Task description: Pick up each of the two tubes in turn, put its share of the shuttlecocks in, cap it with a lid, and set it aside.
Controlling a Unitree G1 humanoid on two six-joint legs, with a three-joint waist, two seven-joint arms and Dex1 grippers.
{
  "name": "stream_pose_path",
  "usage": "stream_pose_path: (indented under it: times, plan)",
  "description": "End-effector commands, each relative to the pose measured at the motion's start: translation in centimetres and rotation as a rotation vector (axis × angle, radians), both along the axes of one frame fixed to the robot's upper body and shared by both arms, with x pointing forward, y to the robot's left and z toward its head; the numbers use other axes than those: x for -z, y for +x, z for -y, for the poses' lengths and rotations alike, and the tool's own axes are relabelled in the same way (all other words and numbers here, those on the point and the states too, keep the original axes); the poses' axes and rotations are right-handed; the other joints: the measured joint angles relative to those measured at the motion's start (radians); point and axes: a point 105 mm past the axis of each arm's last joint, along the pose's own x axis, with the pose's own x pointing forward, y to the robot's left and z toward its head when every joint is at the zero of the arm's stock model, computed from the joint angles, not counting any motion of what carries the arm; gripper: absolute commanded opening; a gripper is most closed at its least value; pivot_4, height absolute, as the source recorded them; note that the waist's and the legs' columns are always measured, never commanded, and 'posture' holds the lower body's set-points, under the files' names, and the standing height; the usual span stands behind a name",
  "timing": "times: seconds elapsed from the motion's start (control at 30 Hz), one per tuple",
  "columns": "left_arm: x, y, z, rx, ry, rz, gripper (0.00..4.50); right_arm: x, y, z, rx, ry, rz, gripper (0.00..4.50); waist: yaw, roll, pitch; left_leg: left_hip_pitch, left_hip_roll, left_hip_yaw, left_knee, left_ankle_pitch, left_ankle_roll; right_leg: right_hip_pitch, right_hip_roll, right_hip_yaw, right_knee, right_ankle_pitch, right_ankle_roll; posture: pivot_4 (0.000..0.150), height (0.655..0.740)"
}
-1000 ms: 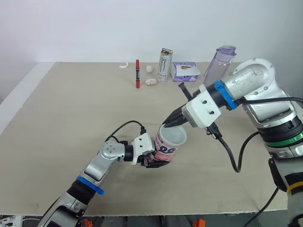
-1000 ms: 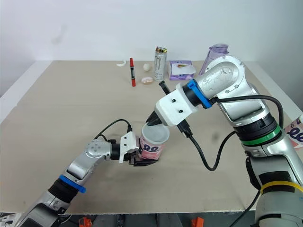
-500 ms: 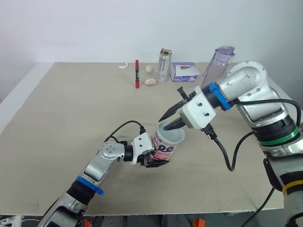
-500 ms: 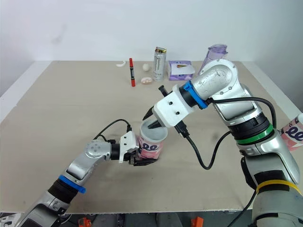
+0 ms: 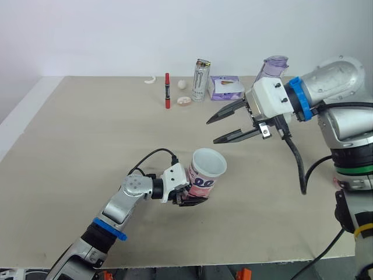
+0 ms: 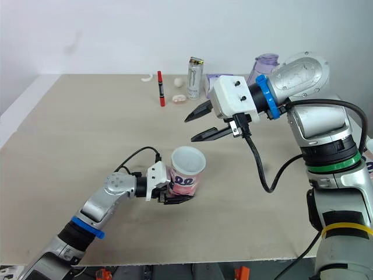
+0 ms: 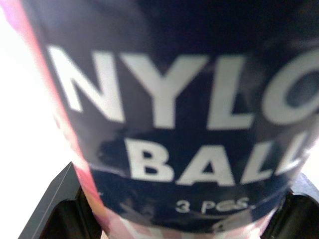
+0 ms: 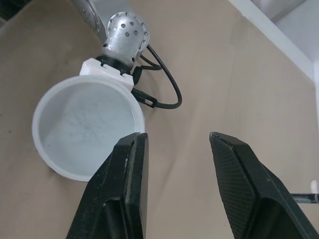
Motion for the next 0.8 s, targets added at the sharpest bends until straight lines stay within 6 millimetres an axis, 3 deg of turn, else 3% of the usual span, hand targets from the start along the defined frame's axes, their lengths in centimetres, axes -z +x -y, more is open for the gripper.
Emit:
stream_pose_path:
  times: [0.03, 0.43, 0.8]
  plan:
    - [3.7, 1.3, -2.8, -0.144, 0.139, -0.1, 3.35, 0.4, -1.2, -0.8, -0.025, 0.01, -0.021, 0.18, 0.0, 0.0, 0.0, 0.0, 0.0, 0.0, 0.0, 0.0, 0.0, 0.0, 0.0, 0.0, 0.0, 0.0, 0.0, 0.15, 0.74]
    - [3.9, 1.4, -3.0, -0.157, 0.142, -0.103, 3.35, 4.8, 0.0, -1.0, 0.011, -0.175, -0.108, 0.07, 0.0, -0.001, 0.0, 0.0, 0.0, 0.0, 0.0, 0.0, 0.0, 0.0, 0.0, -0.001, -0.002, 0.0, 0.0, 0.15, 0.74]
    - [3.7, 1.6, -2.9, -0.17, 0.133, -0.091, 3.35, 6.9, 0.4, -1.6, 0.007, -0.267, -0.157, 0.07, -0.001, -0.005, -0.003, 0.002, 0.001, -0.001, 0.0, -0.002, -0.003, 0.0, -0.007, -0.011, -0.005, 0.0, 0.0, 0.15, 0.74]
